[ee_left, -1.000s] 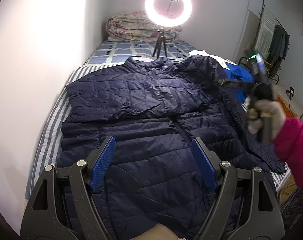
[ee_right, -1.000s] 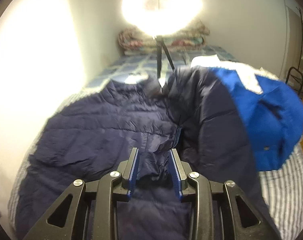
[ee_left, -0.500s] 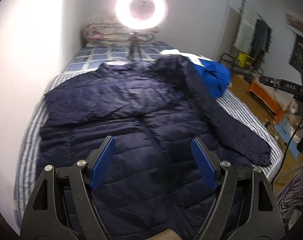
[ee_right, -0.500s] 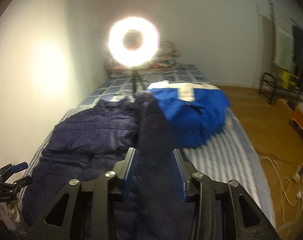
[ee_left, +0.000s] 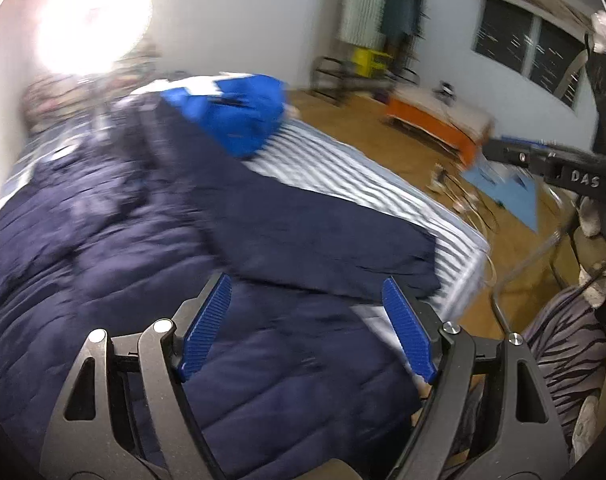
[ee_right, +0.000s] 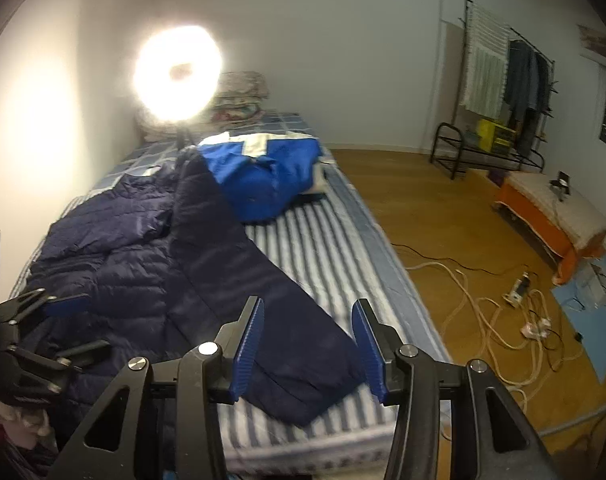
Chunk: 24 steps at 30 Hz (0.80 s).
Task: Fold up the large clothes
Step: 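Grasp the other sleeve cuff of the navy jacket with the left gripper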
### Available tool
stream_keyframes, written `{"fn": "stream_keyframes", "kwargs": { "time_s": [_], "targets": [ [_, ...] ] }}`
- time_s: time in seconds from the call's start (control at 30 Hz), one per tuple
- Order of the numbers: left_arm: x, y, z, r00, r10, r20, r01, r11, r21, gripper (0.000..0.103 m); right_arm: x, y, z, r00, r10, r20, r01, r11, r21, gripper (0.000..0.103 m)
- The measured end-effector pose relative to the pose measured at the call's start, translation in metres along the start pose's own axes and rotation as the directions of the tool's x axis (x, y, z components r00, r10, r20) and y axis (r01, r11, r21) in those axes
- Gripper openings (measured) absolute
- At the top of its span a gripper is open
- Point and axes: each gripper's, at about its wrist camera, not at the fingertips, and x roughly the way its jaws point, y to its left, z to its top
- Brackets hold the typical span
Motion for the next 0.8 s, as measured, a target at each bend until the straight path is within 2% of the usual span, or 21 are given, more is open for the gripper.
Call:
{"fn": "stream_keyframes", "kwargs": {
  "time_s": [0.17, 0.37, 0.43, 0.7, 0.8],
  "targets": [
    [0.048, -0.062, 0.013, 0.992, -0.094, -0.088, 0.101, 0.992, 0.08, 0.081, -0.019, -0.037, -0.02, 0.999, -0.046, 0.006, 0.045, 0.995, 0.093, 0.048],
    [0.098, -0.113, 0.017, 0.977, -0.131, -0.17, 0.156, 0.978, 0.139, 0.081, -0.027, -0.066, -0.03, 0.999, -0.046, 0.021, 0.04, 0.977, 0.208, 0.048],
    [0.119, -0.125, 0.015, 0.966, -0.144, -0.215, 0.176, 0.974, 0.139, 0.081, -0.028, -0.071, -0.033, 0.998, -0.052, 0.025, 0.045, 0.973, 0.228, 0.048],
    [0.176, -0.151, 0.004, 0.943, -0.071, -0.325, 0.146, 0.966, 0.212, 0.081, -0.028, -0.081, -0.038, 0.999, -0.043, 0.033, 0.032, 0.96, 0.277, 0.048],
    [0.191, -0.15, 0.001, 0.934, -0.05, -0.354, 0.129, 0.97, 0.204, 0.081, -0.029, -0.079, -0.038, 0.998, -0.045, 0.032, 0.035, 0.961, 0.274, 0.048]
  ]
}}
